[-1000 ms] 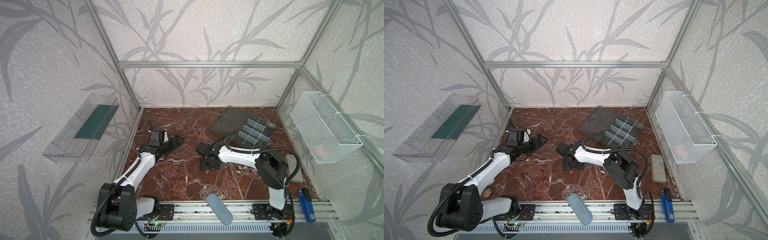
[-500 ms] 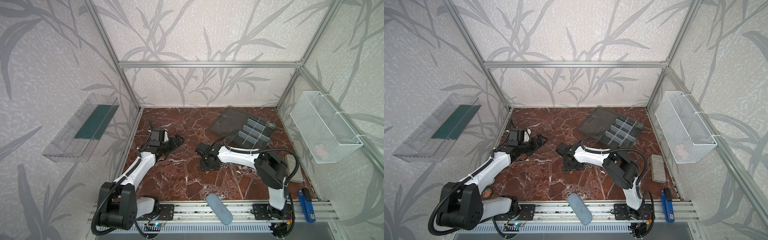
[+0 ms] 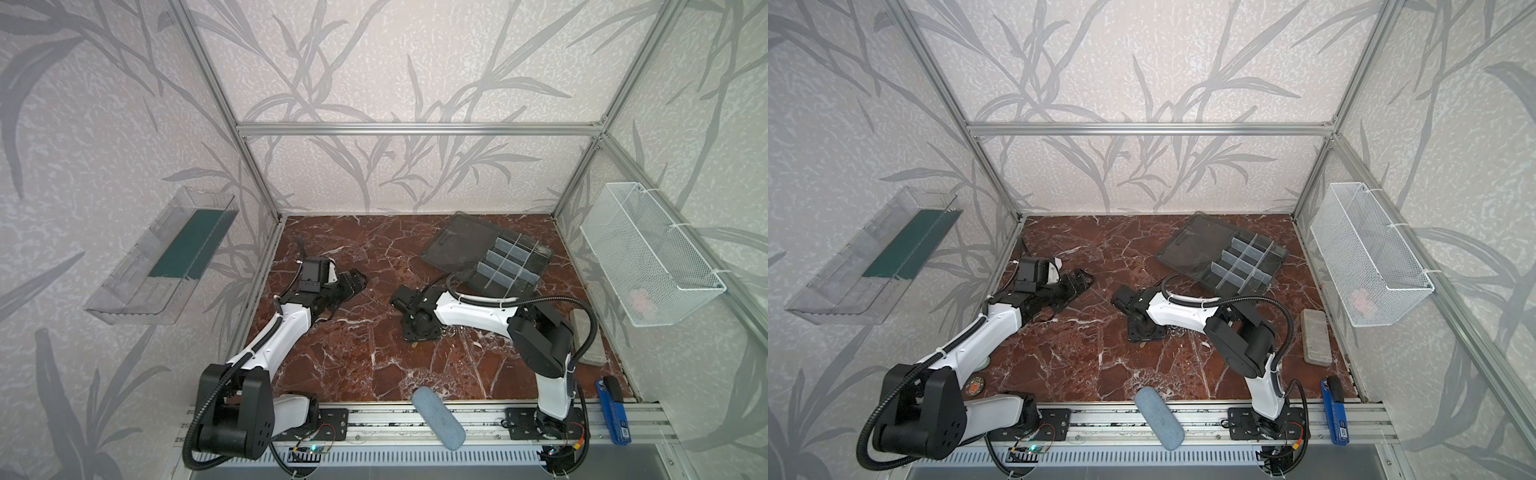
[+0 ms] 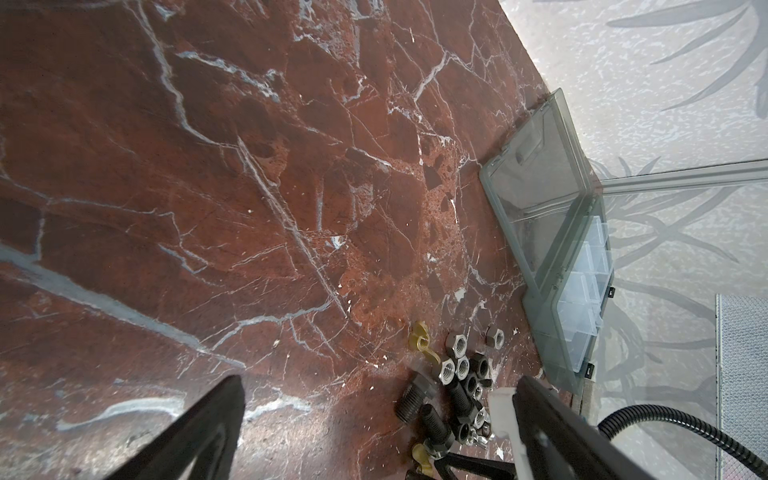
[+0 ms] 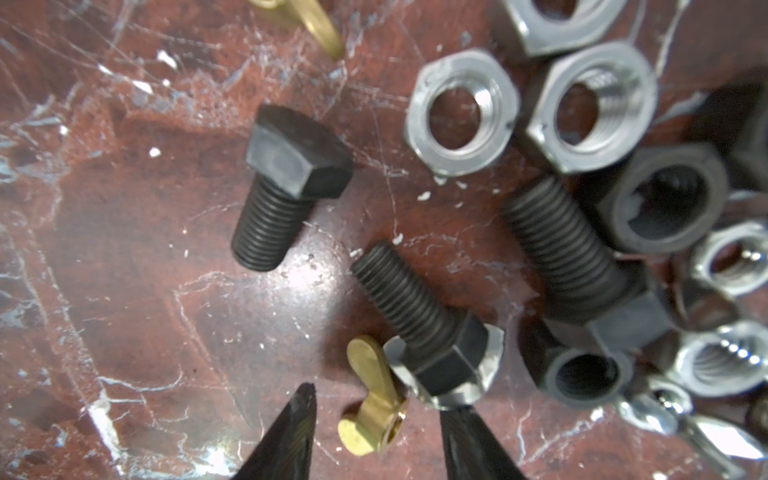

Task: Sort the screws and nuts into containers
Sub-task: 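Lower the right gripper and close it on the brass wing nut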

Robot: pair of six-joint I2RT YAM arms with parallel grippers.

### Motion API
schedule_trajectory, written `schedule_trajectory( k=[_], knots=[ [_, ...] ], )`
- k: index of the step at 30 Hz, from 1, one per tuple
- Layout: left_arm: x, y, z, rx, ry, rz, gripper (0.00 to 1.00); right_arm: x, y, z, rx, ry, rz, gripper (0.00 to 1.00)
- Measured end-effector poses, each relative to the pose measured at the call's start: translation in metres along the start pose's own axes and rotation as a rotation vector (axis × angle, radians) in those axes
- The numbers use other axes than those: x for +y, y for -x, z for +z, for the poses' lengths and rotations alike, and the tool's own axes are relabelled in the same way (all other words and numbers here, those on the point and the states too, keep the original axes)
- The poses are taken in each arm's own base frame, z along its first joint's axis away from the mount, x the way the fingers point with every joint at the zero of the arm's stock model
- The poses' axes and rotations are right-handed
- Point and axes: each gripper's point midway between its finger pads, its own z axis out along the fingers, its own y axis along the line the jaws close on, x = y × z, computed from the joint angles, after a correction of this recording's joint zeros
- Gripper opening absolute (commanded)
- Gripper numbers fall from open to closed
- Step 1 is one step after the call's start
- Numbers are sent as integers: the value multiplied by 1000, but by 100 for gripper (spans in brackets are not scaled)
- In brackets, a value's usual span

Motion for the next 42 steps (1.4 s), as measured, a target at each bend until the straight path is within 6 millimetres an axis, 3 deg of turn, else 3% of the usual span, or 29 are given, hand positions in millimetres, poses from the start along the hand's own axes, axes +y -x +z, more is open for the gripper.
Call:
schedule_trajectory(
  k=[12, 22, 37, 42],
  knots=[
    [0, 0, 0, 0, 0, 0, 100, -2, -14, 2, 33, -30, -34, 50],
    [0, 0, 0, 0, 0, 0, 99, 1, -12, 5, 36, -34, -62, 49],
    [0, 0, -1, -2, -1, 1, 99, 6, -3, 7, 23, -50, -109, 40],
    [0, 0, -1, -2, -1, 1, 99, 4, -3, 8, 24, -57, -112, 32]
  ],
)
